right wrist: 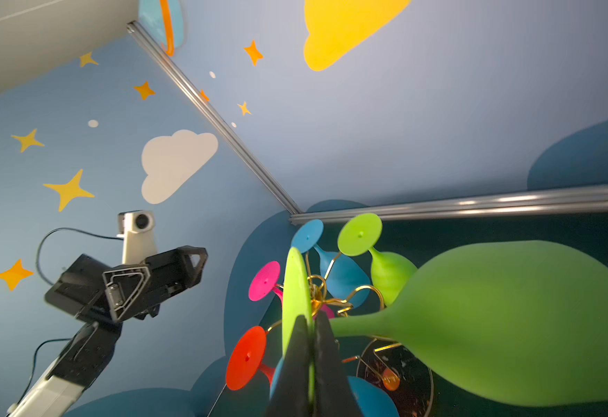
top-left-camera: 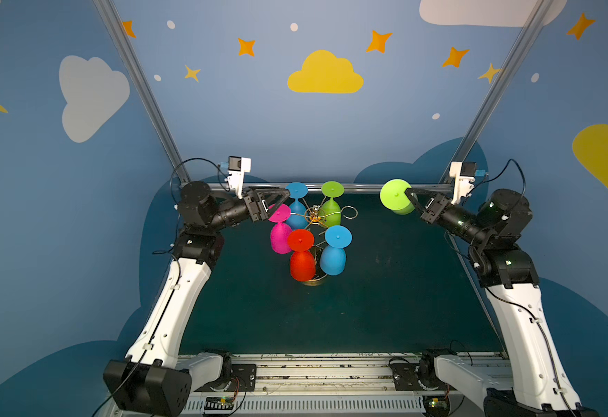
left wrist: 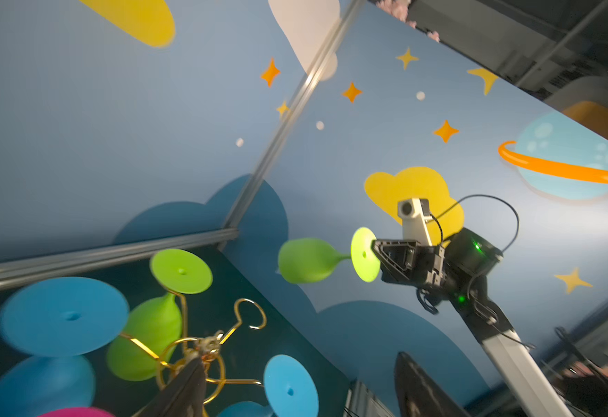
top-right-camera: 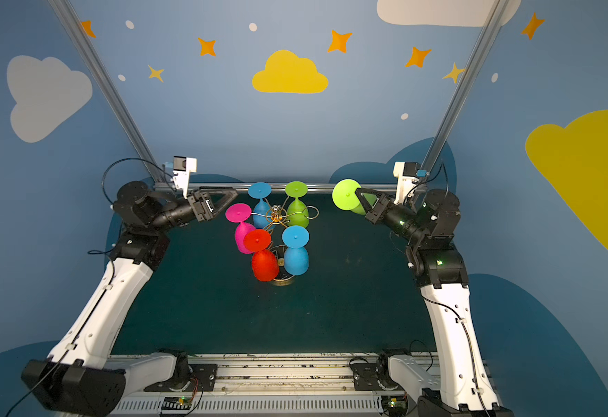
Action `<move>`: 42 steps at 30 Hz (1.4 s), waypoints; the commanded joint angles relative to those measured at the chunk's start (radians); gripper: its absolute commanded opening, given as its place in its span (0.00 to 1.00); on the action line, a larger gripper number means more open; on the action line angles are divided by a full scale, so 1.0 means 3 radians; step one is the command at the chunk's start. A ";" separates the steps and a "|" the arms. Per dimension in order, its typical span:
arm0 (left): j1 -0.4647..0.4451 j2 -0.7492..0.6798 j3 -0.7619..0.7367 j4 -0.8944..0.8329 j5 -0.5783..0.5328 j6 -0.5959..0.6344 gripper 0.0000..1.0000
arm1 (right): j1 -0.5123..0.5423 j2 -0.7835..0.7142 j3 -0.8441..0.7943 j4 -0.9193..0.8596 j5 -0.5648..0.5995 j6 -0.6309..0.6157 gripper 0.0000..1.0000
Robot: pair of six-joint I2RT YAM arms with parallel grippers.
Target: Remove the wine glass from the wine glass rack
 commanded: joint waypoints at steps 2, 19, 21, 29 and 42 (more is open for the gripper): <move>-0.0351 0.0250 0.0357 0.0089 0.0425 -0.0086 0.77 | 0.0249 0.0151 0.0233 -0.0089 -0.0132 -0.0348 0.00; -0.0983 0.0879 0.0766 0.0544 0.0462 -0.0382 0.67 | 0.1007 0.0458 0.0435 0.0014 -0.0185 -0.0459 0.00; -0.0999 0.0910 0.0765 0.0593 0.0452 -0.0414 0.66 | 0.1047 0.0468 0.0431 0.0027 -0.0183 -0.0452 0.00; -0.1057 0.0990 0.0778 0.0834 0.0467 -0.0607 0.43 | 0.1125 0.0513 0.0402 0.0070 -0.0143 -0.0441 0.00; -0.1066 0.1020 0.0818 0.1182 0.0434 -0.1043 0.03 | 0.1125 0.0562 0.0477 -0.0009 -0.0047 -0.0517 0.11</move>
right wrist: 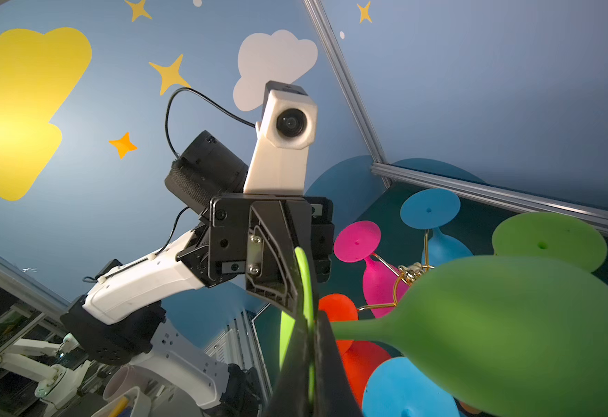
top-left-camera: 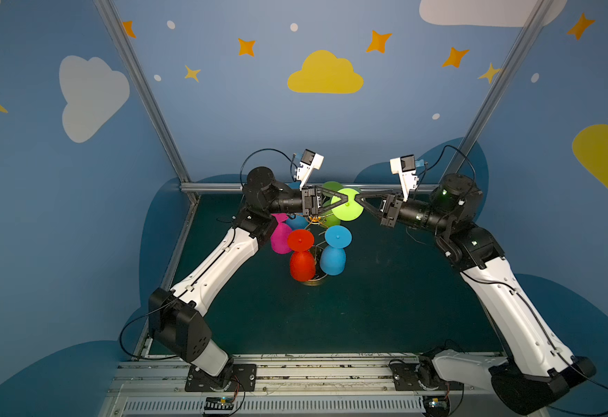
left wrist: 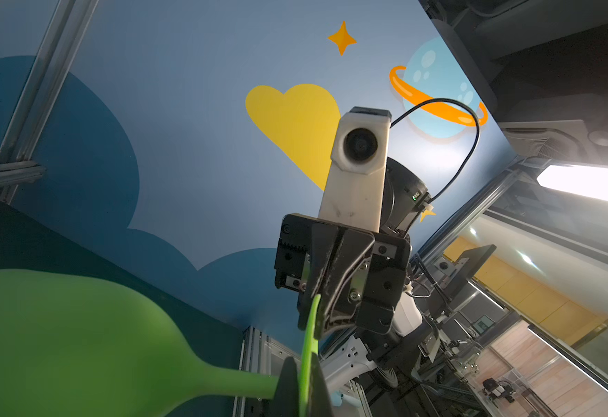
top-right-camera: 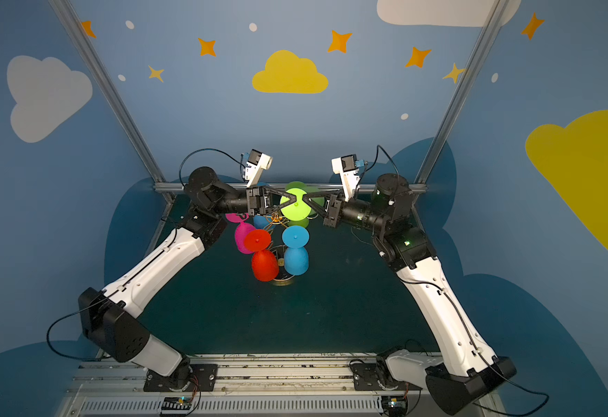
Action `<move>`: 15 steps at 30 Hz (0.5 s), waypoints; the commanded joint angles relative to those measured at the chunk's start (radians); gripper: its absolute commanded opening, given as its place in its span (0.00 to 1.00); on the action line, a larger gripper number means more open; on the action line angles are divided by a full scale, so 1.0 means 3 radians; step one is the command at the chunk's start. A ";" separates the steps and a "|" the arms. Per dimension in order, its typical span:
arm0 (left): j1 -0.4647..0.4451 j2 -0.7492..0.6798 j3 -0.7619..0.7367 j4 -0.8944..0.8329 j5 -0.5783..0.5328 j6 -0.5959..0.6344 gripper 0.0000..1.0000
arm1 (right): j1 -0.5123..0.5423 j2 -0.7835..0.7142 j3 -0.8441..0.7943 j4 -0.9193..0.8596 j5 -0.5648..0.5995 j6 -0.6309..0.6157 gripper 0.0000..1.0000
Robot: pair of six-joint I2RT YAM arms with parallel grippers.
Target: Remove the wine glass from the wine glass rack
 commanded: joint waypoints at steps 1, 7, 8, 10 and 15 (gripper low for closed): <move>-0.0019 -0.0002 0.0166 0.0286 0.0008 -0.0276 0.03 | 0.0001 -0.0011 0.0101 -0.0092 0.0129 -0.0192 0.21; 0.0048 0.0049 0.0397 -0.0025 -0.0163 -0.0515 0.03 | -0.0063 -0.0416 -0.0193 -0.0224 0.0756 -0.0697 0.54; 0.0060 0.0048 0.0418 -0.0059 -0.0182 -0.0541 0.03 | -0.0075 -0.0505 -0.0308 -0.0152 0.0851 -0.0796 0.59; 0.0071 0.0043 0.0430 -0.0087 -0.0219 -0.0594 0.04 | -0.0086 -0.0687 -0.0593 0.0046 0.1039 -0.1054 0.72; 0.0099 0.0036 0.0444 -0.0128 -0.0257 -0.0712 0.03 | -0.0090 -0.0815 -0.0959 0.0328 0.1287 -0.1574 0.88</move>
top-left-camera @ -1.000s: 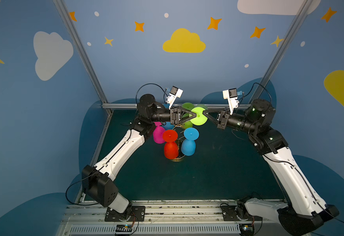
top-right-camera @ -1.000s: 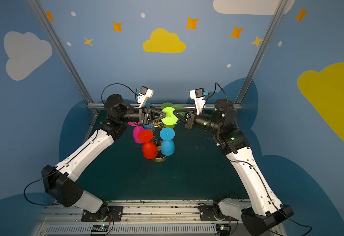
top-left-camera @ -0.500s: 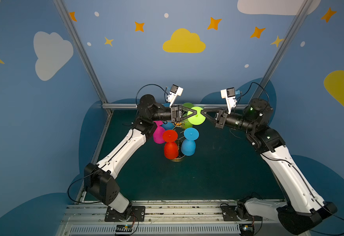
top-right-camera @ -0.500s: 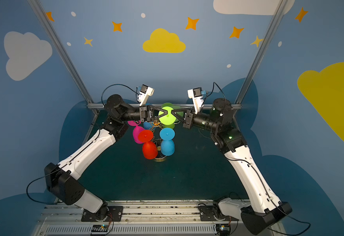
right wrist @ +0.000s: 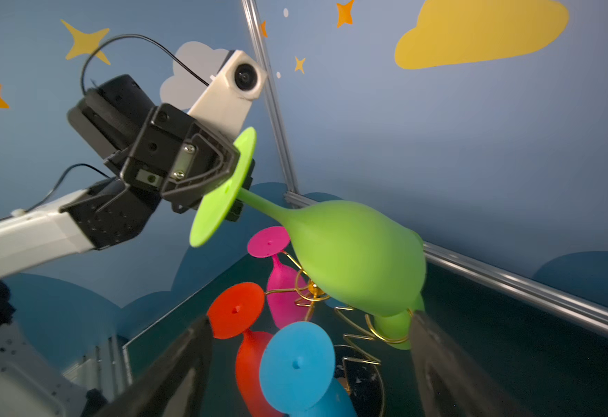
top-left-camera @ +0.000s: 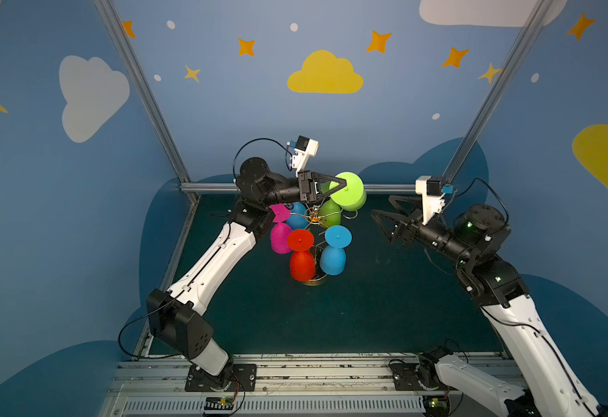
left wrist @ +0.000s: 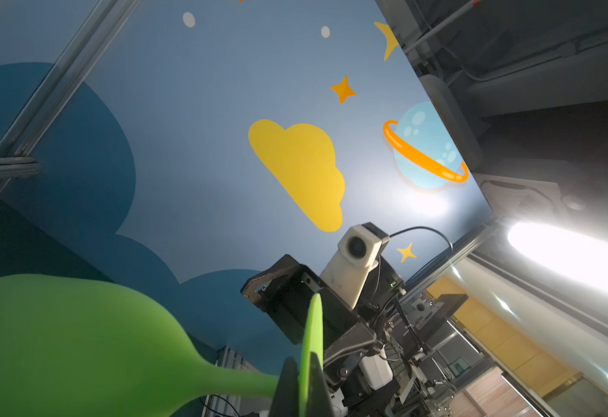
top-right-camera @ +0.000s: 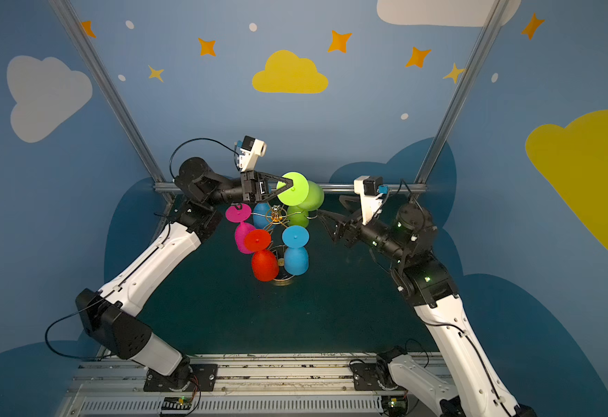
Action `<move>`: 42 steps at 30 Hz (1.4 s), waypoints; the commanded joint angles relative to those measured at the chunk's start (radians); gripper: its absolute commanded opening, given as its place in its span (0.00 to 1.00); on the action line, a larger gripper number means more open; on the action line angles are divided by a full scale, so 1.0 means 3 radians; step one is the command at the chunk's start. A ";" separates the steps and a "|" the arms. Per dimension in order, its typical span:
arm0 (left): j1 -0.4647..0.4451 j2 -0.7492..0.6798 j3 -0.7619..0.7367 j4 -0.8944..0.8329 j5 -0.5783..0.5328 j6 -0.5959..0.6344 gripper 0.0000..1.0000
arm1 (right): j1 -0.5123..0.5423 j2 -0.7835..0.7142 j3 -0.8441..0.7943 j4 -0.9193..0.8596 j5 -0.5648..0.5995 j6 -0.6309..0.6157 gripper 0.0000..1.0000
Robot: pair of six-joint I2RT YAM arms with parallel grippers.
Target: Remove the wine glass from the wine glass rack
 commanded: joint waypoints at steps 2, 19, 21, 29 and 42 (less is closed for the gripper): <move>0.0023 -0.0021 0.0083 -0.0046 -0.0054 -0.0116 0.03 | -0.0011 0.0082 -0.0170 0.0303 0.0270 -0.0592 0.89; 0.0038 -0.0035 0.0040 0.0012 -0.0012 -0.0336 0.03 | 0.0003 0.0699 -0.0137 0.1134 -0.0416 -0.1117 0.91; 0.0043 -0.0030 0.0041 0.0054 0.0003 -0.0382 0.03 | 0.0016 0.0791 -0.0084 0.1127 -0.0536 -0.1129 0.91; 0.0044 -0.0024 0.0024 0.0176 0.0053 -0.0515 0.03 | 0.0116 0.1078 0.0071 0.1128 -0.0555 -0.1149 0.91; 0.0051 -0.0035 -0.0059 0.0315 0.0088 -0.0616 0.08 | 0.0239 0.1045 0.0030 0.1046 -0.0253 -0.1133 0.64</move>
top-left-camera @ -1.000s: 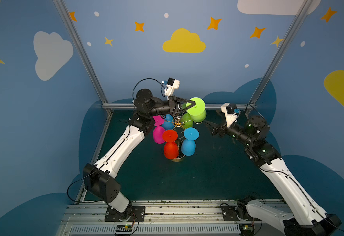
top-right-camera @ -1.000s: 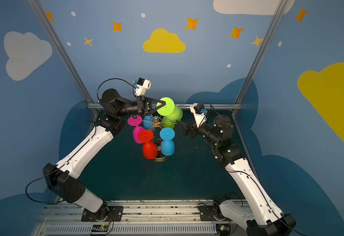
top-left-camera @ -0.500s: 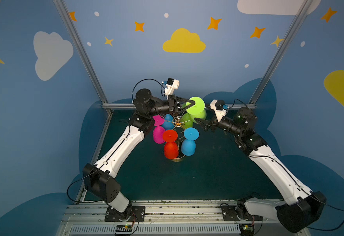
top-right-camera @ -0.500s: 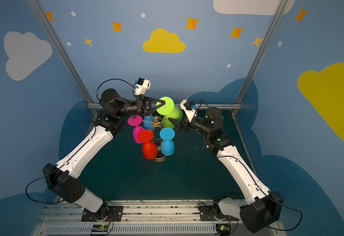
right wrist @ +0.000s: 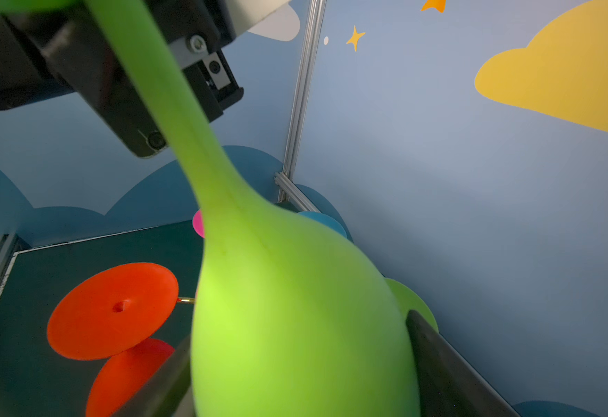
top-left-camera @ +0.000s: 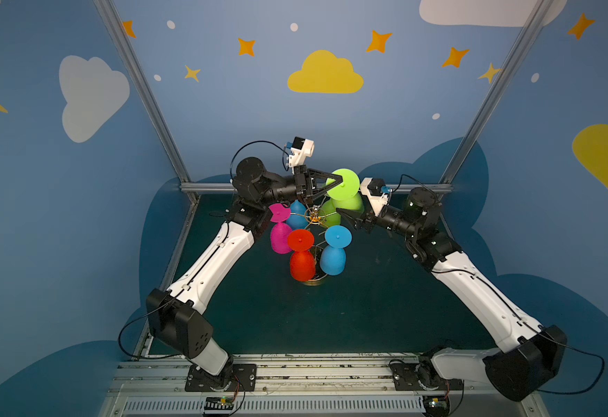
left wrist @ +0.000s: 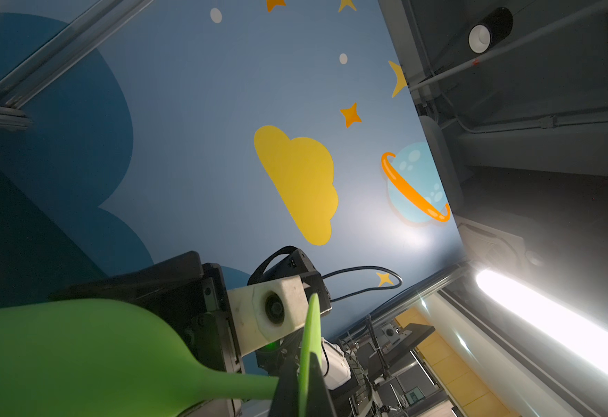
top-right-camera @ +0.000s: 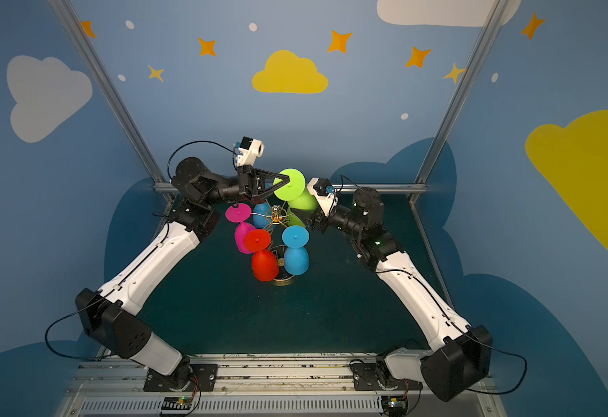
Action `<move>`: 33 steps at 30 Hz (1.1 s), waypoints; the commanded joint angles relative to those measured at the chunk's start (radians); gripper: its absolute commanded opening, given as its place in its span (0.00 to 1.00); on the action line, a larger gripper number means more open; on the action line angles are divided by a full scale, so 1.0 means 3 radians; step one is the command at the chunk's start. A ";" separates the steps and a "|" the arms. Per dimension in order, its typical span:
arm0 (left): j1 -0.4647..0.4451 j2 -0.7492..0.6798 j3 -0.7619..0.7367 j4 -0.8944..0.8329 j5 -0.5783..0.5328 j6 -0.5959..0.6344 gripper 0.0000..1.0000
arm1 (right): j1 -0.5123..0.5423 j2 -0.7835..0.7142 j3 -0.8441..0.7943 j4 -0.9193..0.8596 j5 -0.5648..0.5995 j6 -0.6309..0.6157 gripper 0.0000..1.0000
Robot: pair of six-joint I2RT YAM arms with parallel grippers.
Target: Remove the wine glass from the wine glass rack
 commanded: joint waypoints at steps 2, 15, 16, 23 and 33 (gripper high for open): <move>-0.0006 -0.0054 -0.0025 0.0118 0.0065 0.0136 0.12 | 0.0040 -0.0126 0.0013 -0.0019 0.0234 0.0135 0.55; 0.0055 -0.0159 -0.0226 -0.0246 -0.0327 0.0973 0.83 | 0.0052 -0.0534 0.0200 -0.1018 0.0999 0.0401 0.24; 0.0056 -0.0186 -0.0277 -0.0287 -0.0415 0.1181 0.83 | 0.0052 -0.0561 0.0249 -0.1168 0.1052 0.0430 0.23; -0.0056 -0.0473 -0.0510 -0.0796 -0.1404 0.3198 0.81 | 0.0052 -0.0599 0.0677 -0.2144 0.1250 0.0662 0.18; -0.0237 -0.0582 -0.0945 0.0076 -0.1981 0.4940 0.71 | 0.0096 -0.0276 0.1239 -0.2895 0.1179 0.0752 0.13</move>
